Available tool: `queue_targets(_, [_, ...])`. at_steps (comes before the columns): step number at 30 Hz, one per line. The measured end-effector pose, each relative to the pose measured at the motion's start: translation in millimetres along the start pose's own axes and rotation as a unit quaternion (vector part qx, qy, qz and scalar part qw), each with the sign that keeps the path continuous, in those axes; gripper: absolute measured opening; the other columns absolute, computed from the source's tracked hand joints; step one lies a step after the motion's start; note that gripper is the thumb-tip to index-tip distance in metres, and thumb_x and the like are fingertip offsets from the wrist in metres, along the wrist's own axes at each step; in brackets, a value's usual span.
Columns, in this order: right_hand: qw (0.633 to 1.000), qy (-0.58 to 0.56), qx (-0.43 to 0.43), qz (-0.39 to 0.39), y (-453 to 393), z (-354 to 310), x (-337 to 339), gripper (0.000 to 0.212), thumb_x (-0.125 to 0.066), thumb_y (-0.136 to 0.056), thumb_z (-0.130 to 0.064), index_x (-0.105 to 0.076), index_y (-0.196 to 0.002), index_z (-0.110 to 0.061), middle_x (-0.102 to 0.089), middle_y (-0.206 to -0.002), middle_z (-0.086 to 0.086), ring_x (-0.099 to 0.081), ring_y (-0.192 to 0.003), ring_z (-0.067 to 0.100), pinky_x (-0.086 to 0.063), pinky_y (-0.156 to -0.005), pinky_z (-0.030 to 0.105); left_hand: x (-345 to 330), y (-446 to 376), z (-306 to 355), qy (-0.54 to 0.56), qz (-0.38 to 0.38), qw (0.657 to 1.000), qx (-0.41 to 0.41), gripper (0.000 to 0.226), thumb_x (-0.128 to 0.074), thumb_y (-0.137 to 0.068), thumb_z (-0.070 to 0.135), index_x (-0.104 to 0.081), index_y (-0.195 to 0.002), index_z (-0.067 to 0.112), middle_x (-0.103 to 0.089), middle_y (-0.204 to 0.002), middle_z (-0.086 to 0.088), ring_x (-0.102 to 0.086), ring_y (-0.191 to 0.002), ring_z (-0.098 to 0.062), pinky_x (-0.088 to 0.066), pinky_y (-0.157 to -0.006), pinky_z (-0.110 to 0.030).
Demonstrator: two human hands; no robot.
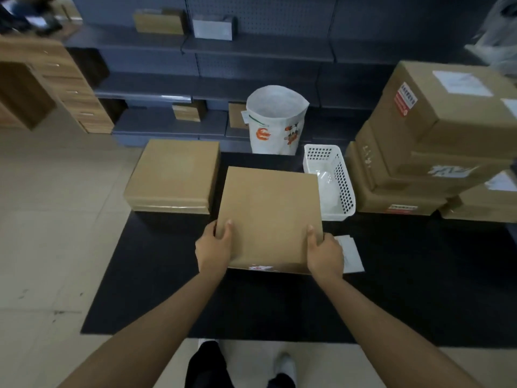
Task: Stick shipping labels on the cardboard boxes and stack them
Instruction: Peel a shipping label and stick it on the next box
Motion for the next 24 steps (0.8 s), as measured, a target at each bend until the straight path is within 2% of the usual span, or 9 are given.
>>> queue_targets(4, [0.999, 0.011, 0.014, -0.035, 18, 34, -3, 0.063, -0.033, -0.094, -0.060, -0.058, -0.115, -0.006, -0.062, -0.114, 0.012, -0.059, -0.103, 0.029, -0.049, -0.088, 0.040, -3, 39, -32, -0.010, 0.017, 1.000, 0.019, 0.047, -0.052, -0.093, 0.048, -0.056, -0.127, 0.015, -0.061, -0.109, 0.001, -0.055, -0.095, -0.015, -0.044, -0.082, -0.030])
queue_targets(8, [0.997, 0.022, 0.027, -0.069, 35, 49, -18, 0.058, -0.036, -0.095, -0.059, -0.057, -0.115, -0.009, -0.060, -0.112, 0.009, -0.060, -0.099, 0.025, -0.050, -0.083, 0.039, 8, 47, -60, -0.028, 0.032, 0.998, 0.040, 0.047, -0.051, -0.093, 0.048, -0.057, -0.126, 0.015, -0.060, -0.110, 0.001, -0.055, -0.098, -0.017, -0.045, -0.085, -0.032])
queue_targets(13, [0.995, 0.040, 0.007, -0.087, 43, 75, -34, 0.060, -0.035, -0.096, -0.056, -0.051, -0.125, -0.007, -0.057, -0.120, 0.011, -0.059, -0.102, 0.024, -0.051, -0.087, 0.041, -3, 50, -84, -0.048, -0.014, 0.998, 0.039, 0.049, -0.051, -0.094, 0.048, -0.052, -0.130, 0.015, -0.059, -0.109, 0.004, -0.057, -0.100, -0.018, -0.046, -0.085, -0.030])
queue_targets(19, [0.995, 0.056, 0.008, -0.087, 41, 79, -38, 0.062, -0.035, -0.095, -0.057, -0.046, -0.130, -0.008, -0.054, -0.125, 0.011, -0.058, -0.106, 0.026, -0.051, -0.089, 0.045, -6, 49, -91, -0.068, -0.036, 0.996, 0.036, 0.055, -0.049, -0.094, 0.050, -0.046, -0.135, 0.015, -0.057, -0.111, 0.005, -0.056, -0.099, -0.016, -0.046, -0.084, -0.030])
queue_targets(22, [0.991, 0.066, 0.002, -0.118, 38, 77, -36, 0.062, -0.034, -0.095, -0.058, -0.046, -0.130, -0.008, -0.053, -0.125, 0.012, -0.057, -0.108, 0.027, -0.050, -0.090, 0.047, -5, 48, -86, -0.090, -0.056, 0.994, 0.026, 0.053, -0.048, -0.095, 0.049, -0.045, -0.134, 0.014, -0.058, -0.110, 0.003, -0.058, -0.098, -0.018, -0.046, -0.081, -0.029])
queue_targets(24, [0.986, 0.083, 0.008, -0.141, 36, 76, -30, 0.062, -0.033, -0.095, -0.059, -0.048, -0.127, -0.008, -0.055, -0.122, 0.011, -0.057, -0.107, 0.026, -0.049, -0.090, 0.046, -5, 48, -78, -0.127, -0.063, 0.990, 0.014, 0.052, -0.048, -0.096, 0.045, -0.043, -0.136, 0.012, -0.058, -0.118, -0.003, -0.059, -0.106, -0.023, -0.048, -0.083, -0.033])
Point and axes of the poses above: each hand's wrist, its own y-axis away from the middle knuckle, its own x-axis out of the back of the hand, z = x × y, the point moved 4 cm from there along -y, towards the middle knuckle
